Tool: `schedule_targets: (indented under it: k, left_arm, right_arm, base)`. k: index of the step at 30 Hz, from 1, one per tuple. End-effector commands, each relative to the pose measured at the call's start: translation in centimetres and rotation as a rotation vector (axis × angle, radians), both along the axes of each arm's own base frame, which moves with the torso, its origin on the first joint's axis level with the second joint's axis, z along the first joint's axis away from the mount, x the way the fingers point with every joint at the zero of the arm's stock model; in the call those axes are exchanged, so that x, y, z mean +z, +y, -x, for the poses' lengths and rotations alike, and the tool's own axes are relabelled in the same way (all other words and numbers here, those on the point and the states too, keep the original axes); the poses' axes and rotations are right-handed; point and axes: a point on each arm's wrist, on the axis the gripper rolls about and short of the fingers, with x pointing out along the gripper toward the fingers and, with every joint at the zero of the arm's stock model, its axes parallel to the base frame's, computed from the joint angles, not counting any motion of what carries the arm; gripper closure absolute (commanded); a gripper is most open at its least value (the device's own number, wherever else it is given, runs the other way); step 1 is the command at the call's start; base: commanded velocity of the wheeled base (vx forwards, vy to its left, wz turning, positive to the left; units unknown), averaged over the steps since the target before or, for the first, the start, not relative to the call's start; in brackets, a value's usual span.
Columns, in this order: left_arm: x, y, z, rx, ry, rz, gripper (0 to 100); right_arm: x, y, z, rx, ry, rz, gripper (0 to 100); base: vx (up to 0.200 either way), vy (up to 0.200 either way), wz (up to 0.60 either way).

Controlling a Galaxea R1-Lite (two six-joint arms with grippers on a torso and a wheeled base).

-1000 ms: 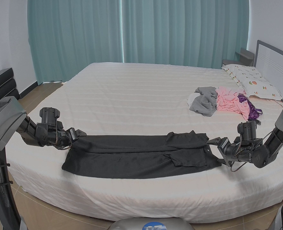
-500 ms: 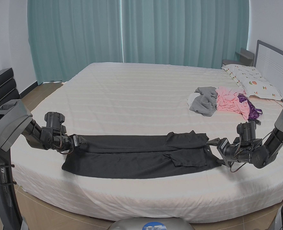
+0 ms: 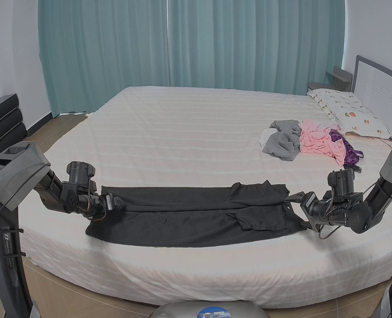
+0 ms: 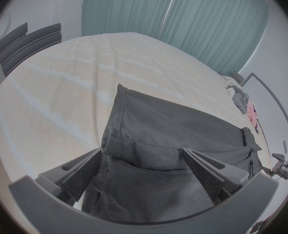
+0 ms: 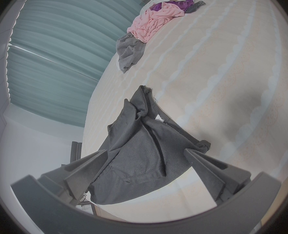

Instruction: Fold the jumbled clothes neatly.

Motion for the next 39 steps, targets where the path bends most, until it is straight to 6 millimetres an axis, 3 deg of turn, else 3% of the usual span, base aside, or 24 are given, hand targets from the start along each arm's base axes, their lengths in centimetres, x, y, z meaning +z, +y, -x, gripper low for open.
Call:
schedule_targets:
  k: [1, 9, 19, 39]
  left_arm:
    - [-0.4, -0.2, 0.3, -0.004, 0.017, -0.001, 100]
    - [0.3, 0.2, 1.1, 0.008, 0.019, -0.004, 100]
    - [3.1, 0.8, 1.2, 0.027, -0.042, -0.005, 100]
    - [2.7, 0.5, 1.2, 0.046, -0.029, 0.016, 100]
  right_arm:
    - [-0.2, 0.0, 0.0, 0.000, 0.007, 0.001, 0]
    - [-0.3, 0.0, 0.0, 0.000, 0.008, 0.001, 0]
    - [0.0, 0.0, 0.1, 0.002, 0.000, 0.000, 0]
    - [0.0, 0.0, 0.1, 0.000, 0.000, 0.000, 0]
  base:
    - [0.000, 0.000, 0.00]
    - [0.000, 0.000, 0.00]
    - [0.000, 0.000, 0.00]
    - [0.000, 0.000, 0.00]
